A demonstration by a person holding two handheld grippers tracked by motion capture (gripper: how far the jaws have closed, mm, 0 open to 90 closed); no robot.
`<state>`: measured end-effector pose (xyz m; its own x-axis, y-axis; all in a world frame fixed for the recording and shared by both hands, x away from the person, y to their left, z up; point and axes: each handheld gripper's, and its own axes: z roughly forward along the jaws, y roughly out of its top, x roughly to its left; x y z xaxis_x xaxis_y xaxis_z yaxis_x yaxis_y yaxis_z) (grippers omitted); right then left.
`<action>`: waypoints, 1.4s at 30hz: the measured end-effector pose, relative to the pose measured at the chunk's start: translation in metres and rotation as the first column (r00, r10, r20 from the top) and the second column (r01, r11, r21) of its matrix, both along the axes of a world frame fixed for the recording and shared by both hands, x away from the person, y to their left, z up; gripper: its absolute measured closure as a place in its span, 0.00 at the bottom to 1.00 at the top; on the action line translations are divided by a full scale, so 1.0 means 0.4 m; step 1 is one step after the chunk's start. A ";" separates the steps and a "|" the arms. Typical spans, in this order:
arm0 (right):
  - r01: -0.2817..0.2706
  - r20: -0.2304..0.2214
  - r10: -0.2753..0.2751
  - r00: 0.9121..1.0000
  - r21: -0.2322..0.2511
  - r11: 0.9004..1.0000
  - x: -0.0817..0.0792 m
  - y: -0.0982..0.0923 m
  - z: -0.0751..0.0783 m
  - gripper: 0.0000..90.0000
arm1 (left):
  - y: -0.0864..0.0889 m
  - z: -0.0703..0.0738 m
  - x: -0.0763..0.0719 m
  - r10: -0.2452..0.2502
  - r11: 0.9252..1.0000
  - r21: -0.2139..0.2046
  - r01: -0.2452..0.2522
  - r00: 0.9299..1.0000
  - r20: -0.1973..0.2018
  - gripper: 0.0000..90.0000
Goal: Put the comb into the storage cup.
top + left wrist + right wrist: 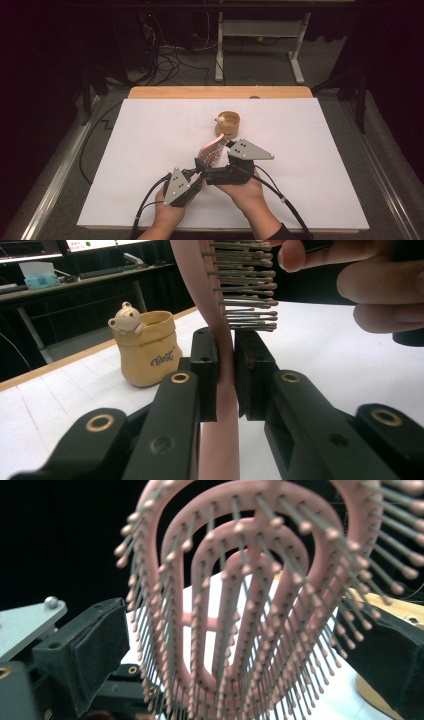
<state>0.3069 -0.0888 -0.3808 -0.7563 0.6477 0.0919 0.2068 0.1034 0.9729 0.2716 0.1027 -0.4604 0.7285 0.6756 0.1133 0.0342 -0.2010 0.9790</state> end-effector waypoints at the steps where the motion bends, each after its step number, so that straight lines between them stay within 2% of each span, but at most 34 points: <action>1: 0.001 -0.002 -0.001 1.000 0.001 1.000 0.001 0.000 0.000 0.06 | 0.000 0.000 0.000 0.001 1.000 0.000 -0.001 1.000 0.000 0.88; 17: 0.022 -0.010 -0.022 1.000 0.021 1.000 0.003 0.001 0.000 0.20 | -0.005 -0.002 -0.002 0.009 1.000 0.011 -0.009 1.000 0.003 0.88; 28: 0.030 -0.017 -0.029 0.999 0.035 0.999 0.000 0.003 0.000 0.21 | -0.005 -0.002 -0.002 0.006 1.000 0.007 -0.006 1.000 0.001 0.88; 42: 0.032 -0.036 -0.032 0.999 0.010 0.999 -0.002 0.003 0.003 0.22 | -0.004 -0.003 0.001 -0.005 1.000 0.012 0.005 1.000 -0.014 0.88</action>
<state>0.3060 -0.0875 -0.3797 -0.7313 0.6704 0.1256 0.2446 0.0859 0.9658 0.2722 0.1009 -0.4618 0.7334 0.6706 0.1117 0.0464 -0.2133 0.9759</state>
